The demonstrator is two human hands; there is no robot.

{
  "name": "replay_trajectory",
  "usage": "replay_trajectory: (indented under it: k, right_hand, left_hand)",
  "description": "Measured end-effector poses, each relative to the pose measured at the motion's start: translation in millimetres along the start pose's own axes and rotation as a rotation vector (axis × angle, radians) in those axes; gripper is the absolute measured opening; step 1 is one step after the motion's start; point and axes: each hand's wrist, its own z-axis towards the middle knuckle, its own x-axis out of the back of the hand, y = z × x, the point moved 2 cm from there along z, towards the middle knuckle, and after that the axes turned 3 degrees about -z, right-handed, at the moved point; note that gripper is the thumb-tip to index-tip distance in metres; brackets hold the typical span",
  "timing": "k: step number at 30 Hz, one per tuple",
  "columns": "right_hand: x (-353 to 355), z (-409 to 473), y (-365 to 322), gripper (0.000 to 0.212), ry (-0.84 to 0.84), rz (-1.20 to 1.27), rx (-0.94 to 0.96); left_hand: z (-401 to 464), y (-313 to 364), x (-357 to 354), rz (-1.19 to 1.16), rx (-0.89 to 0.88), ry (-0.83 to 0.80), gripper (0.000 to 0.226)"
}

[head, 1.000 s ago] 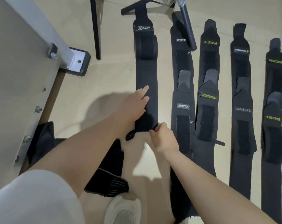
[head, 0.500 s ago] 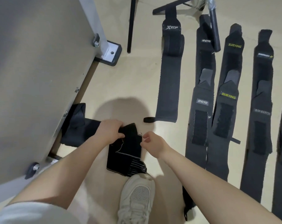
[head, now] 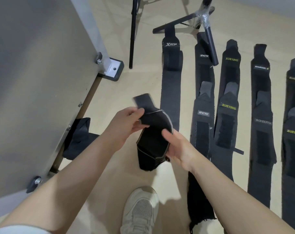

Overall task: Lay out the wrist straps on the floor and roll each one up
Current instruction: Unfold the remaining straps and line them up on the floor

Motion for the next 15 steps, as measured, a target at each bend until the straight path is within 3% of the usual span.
replay_trajectory:
  k: [3, 5, 9, 11, 13, 15]
  right_hand:
    - [4, 4, -4, 0.032, 0.182, 0.067, 0.078]
    - [5, 5, -8, 0.035, 0.203, 0.219, 0.134]
    - [14, -1, -33, 0.038, 0.271, 0.369, 0.155]
    - [20, -4, -42, 0.046, 0.253, 0.276, 0.115]
    - [25, -10, -45, 0.057, 0.165, -0.053, 0.045]
    - [30, -20, -40, 0.051, 0.047, -0.37, -0.033]
  left_hand:
    - [7, -14, -18, 0.012, 0.045, -0.02, 0.019]
    - [5, -31, -23, 0.184, 0.14, -0.115, 0.019]
    - [-16, -53, -33, 0.177, 0.18, -0.245, 0.036]
    - [-20, -47, -35, 0.071, 0.097, -0.182, 0.025]
    - [-21, -37, -41, -0.118, 0.071, -0.125, 0.022]
    - [-18, -27, -44, -0.229, 0.055, -0.101, 0.026]
